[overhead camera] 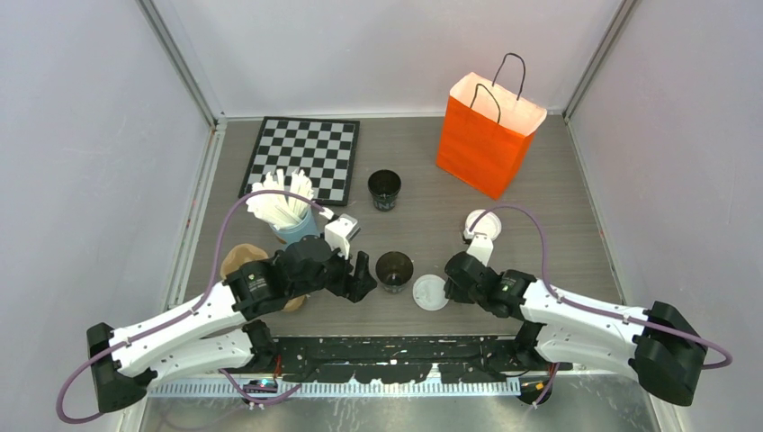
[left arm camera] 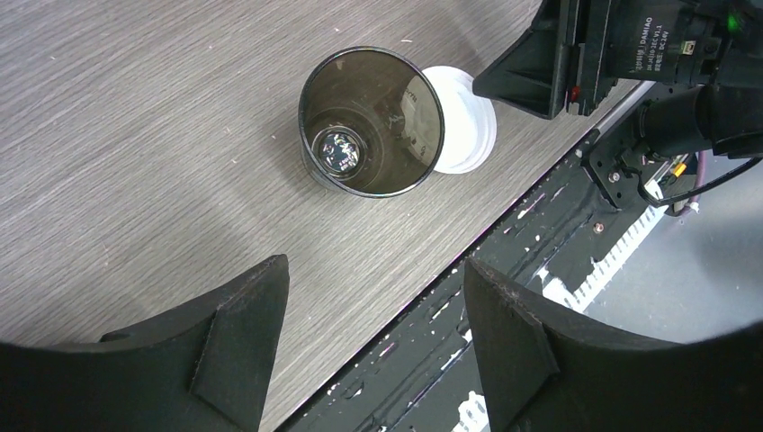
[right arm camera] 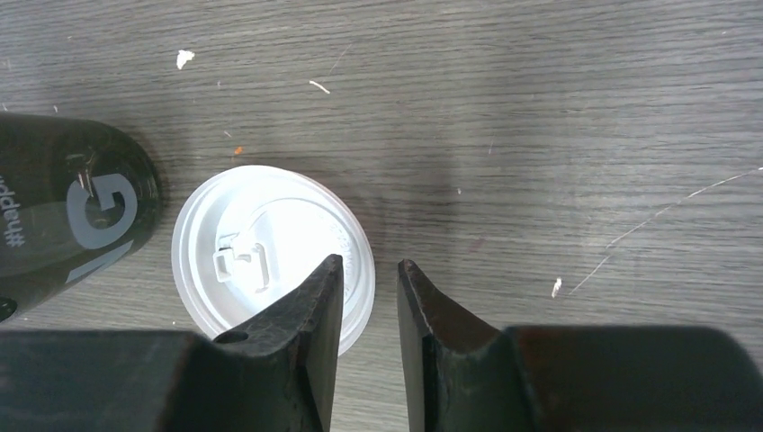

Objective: Pack the takeout coffee

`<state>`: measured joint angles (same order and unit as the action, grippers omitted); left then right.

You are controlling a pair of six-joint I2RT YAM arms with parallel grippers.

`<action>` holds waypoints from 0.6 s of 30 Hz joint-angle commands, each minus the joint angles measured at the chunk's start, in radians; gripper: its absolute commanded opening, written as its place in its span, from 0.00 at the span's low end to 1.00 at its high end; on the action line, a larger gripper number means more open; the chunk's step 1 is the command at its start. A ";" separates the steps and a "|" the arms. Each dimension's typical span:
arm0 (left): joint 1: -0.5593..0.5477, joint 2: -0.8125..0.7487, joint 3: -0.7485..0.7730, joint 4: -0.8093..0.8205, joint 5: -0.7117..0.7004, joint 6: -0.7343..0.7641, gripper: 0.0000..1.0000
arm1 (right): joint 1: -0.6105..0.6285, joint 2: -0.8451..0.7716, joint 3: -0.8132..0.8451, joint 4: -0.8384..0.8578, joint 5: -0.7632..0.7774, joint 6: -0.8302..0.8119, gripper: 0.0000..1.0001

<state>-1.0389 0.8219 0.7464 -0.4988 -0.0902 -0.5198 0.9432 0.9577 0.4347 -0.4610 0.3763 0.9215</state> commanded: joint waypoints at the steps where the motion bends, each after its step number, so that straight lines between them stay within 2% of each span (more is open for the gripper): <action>1: -0.003 -0.012 -0.006 0.032 -0.021 -0.005 0.73 | -0.032 0.015 -0.026 0.100 -0.043 -0.022 0.32; 12: -0.002 -0.006 -0.001 0.032 -0.014 -0.003 0.73 | -0.040 0.072 -0.026 0.104 -0.032 -0.026 0.26; 18: -0.003 -0.012 0.001 0.030 -0.014 -0.001 0.72 | -0.040 0.094 -0.018 0.115 -0.043 -0.040 0.09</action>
<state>-1.0389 0.8207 0.7406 -0.4988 -0.0952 -0.5198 0.9073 1.0382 0.3985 -0.3691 0.3298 0.8970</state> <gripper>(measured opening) 0.721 0.155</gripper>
